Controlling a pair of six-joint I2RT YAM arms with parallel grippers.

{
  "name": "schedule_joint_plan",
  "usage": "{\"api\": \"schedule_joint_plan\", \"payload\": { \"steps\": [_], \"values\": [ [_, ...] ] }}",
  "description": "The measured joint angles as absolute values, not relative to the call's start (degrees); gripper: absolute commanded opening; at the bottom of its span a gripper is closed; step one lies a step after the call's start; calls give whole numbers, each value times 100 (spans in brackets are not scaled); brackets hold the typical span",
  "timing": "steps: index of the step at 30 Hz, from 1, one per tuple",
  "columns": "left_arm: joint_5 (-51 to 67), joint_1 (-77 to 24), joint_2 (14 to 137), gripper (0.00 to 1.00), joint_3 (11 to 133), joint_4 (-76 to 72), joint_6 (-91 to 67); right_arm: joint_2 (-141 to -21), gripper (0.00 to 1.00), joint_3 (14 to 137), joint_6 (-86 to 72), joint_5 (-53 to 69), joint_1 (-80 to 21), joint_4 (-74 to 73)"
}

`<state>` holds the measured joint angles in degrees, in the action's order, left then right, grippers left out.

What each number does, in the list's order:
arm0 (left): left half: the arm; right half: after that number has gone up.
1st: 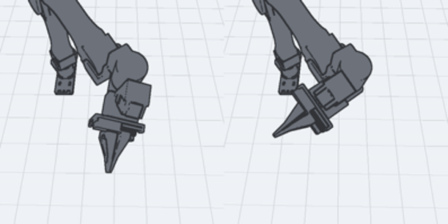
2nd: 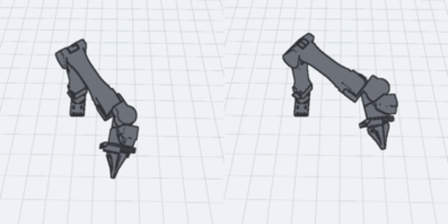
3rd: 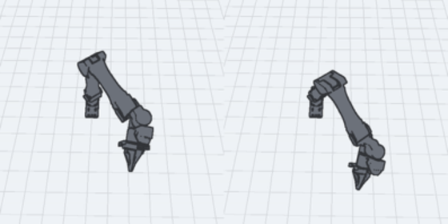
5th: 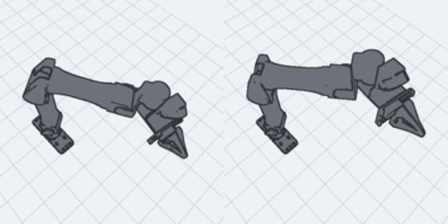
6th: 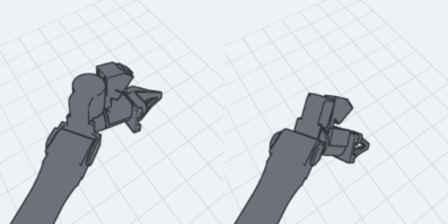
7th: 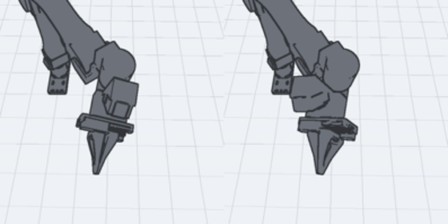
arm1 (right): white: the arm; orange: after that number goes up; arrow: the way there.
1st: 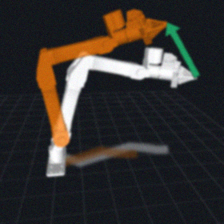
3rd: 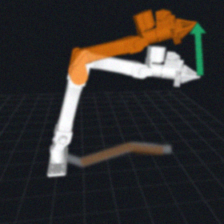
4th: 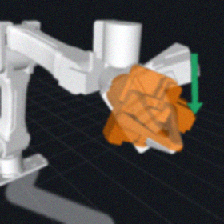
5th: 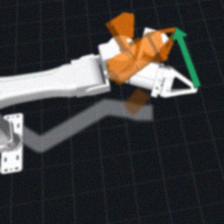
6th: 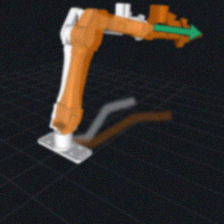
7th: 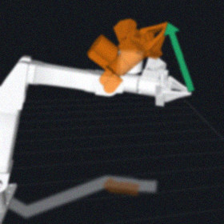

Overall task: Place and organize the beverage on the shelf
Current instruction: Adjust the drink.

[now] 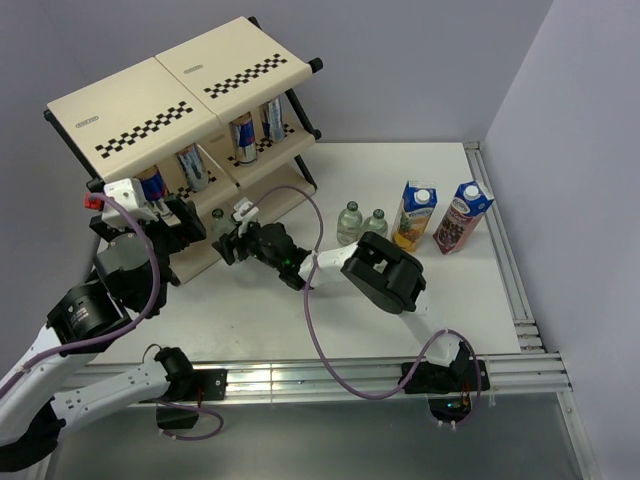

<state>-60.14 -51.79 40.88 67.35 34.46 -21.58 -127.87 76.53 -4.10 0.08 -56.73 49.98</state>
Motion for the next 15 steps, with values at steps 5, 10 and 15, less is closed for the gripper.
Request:
{"api": "schedule_joint_plan", "payload": {
  "steps": [5,10,15],
  "values": [
    [-5933,-5057,4032,99,6707,3365,-2141,-12787,0,7782,-397,-1,-5747,5043],
    [-5787,-4939,4034,100,6672,3343,-2102,-12934,0,8020,-395,1,-5850,5033],
    [-5675,-4821,4027,100,6670,3319,-2067,-13290,0,8412,-386,1,-5902,5026]
  ]
}}
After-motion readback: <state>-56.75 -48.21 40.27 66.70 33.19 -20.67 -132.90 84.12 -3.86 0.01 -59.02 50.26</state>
